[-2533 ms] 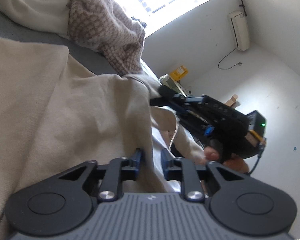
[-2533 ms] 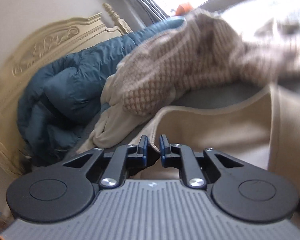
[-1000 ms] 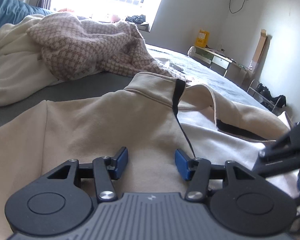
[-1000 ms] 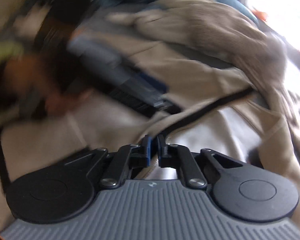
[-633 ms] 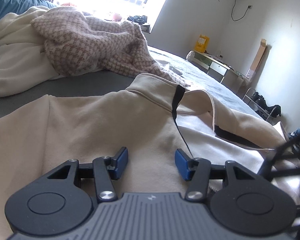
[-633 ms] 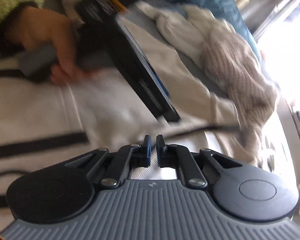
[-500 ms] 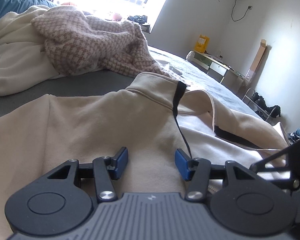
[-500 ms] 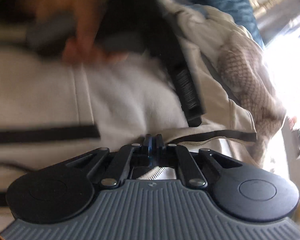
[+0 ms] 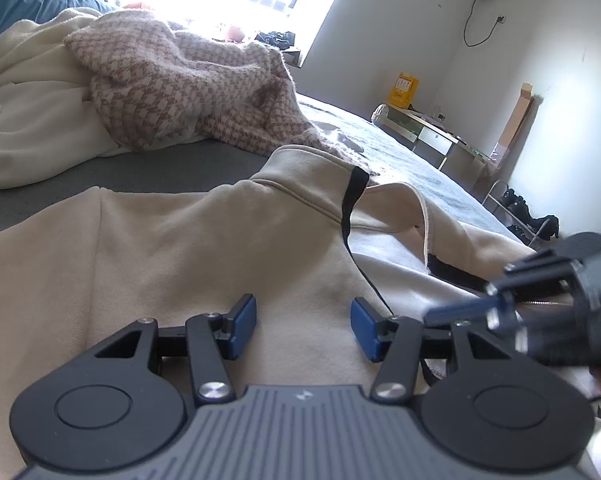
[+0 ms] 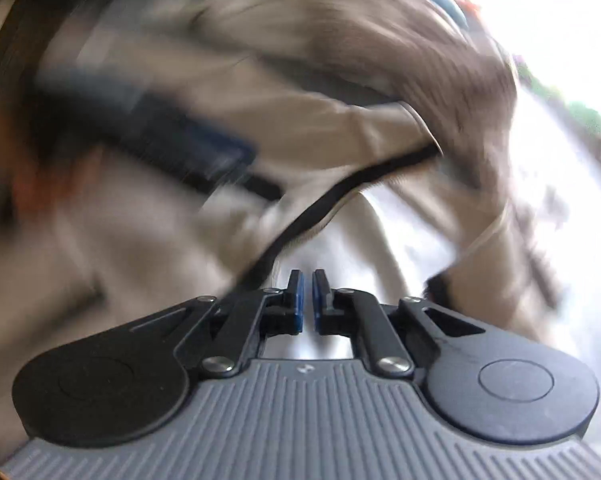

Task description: Fold clothes

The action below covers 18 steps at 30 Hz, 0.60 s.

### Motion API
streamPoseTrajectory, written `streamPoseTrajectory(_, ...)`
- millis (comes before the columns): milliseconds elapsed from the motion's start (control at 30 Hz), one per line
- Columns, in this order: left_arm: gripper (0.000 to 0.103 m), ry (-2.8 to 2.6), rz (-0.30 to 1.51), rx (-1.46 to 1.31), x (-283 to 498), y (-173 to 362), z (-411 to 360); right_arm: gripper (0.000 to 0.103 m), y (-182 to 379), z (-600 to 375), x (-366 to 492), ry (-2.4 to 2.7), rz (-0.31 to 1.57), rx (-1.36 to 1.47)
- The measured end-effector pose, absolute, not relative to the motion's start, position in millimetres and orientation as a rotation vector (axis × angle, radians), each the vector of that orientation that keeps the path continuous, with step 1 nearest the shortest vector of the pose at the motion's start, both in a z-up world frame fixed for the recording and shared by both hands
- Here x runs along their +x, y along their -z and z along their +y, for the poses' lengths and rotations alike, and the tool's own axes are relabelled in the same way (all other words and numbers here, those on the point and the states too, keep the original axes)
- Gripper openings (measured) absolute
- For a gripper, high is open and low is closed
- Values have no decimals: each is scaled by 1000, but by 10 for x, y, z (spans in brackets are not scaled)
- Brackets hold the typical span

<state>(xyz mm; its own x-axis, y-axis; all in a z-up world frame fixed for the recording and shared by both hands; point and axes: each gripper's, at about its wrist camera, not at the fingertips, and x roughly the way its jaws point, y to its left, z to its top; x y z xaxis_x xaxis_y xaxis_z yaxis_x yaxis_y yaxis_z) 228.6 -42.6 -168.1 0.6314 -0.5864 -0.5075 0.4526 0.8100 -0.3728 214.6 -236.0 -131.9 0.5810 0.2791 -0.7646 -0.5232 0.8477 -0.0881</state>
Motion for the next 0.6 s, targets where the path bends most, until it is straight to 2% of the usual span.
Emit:
streamPoseTrajectory(100,54,603,657,-225,2291,1684,-415,7,1296,-2725,2371,-486,862,75)
streamPoseTrajectory(200,54,606,660,-240,2306,1685,-391,7,1361,-2789,2390,-511,872,174)
streamPoseTrajectory(333,53,615,666,-302,2344,1697,-316,7,1359,-2458,2199,-607,750,-110)
streamPoseTrajectory(500,53,617,670,-302,2364,1701,-321,1,1712,-1985,1897,-633,655,-726)
streamPoseTrajectory(600,53,613,665,-291,2362,1693,-330,1,1592,-1928,1892,-604,671,-745)
